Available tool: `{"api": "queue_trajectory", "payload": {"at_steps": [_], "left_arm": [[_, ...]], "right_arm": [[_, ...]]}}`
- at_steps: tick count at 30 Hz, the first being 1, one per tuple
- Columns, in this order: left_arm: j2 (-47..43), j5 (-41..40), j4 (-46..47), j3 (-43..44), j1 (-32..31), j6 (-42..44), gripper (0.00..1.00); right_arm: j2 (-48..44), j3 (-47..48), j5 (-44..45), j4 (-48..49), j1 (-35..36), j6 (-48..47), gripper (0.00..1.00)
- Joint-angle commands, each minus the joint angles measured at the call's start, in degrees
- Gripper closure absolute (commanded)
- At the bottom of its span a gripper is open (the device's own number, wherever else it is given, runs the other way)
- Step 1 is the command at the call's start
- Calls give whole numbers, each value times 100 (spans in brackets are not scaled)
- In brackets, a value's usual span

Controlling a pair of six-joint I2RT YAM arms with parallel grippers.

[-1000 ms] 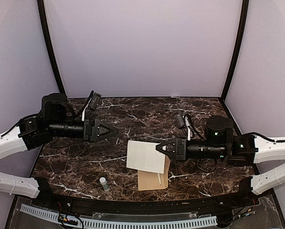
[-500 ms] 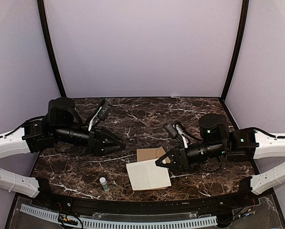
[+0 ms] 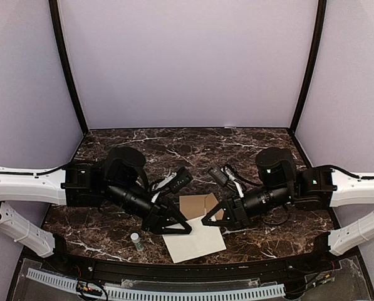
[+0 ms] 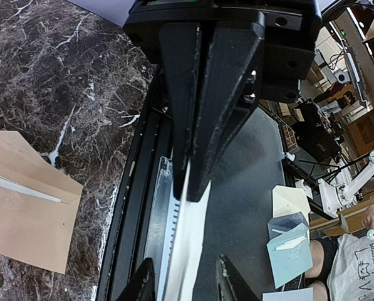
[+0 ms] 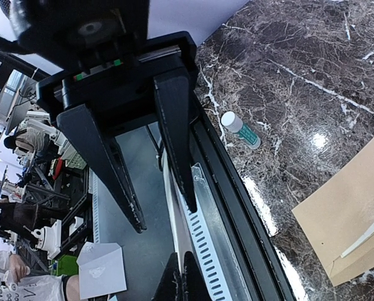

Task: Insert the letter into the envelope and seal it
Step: Fold the letter.

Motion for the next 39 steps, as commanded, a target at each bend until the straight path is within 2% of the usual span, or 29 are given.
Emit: {"api": "queue_trajectory", "payload": {"at_steps": [1, 7, 13, 17, 23, 24, 26, 29, 34, 36, 39], "left_arm": [[-109, 168, 283, 71, -43, -12, 71], [16, 263, 387, 74, -55, -136, 82], [104, 274, 496, 70, -95, -178, 89], [158, 320, 535, 71, -96, -224, 99], [84, 151, 741, -37, -104, -326, 100], [-5, 85, 896, -110, -104, -382, 100], [-178, -114, 1142, -240, -104, -480, 100], [-424, -383, 1534, -436, -103, -639, 100], [-937, -1018, 2577, -939, -98, -1071, 100], [-1124, -1260, 3120, -1152, -96, -1240, 100], [-1248, -1647, 3426, -1185, -96, -1370, 100]], "right_arm": [[-18, 198, -96, -8, 30, -87, 100], [16, 211, -171, 83, 38, -108, 100], [113, 302, -241, -52, 39, -209, 100], [140, 319, -256, -76, 41, -254, 100], [115, 370, -124, -115, 37, -282, 100], [78, 355, -122, -77, 39, -285, 94], [-34, 312, -38, 8, 41, -258, 69], [-269, 218, 212, 117, 28, -192, 44], [-789, -118, 1034, 580, -25, 59, 18], [-1056, -452, 1430, 1304, -52, 339, 11], [-1351, -979, 1894, 2362, -58, 806, 5]]}}
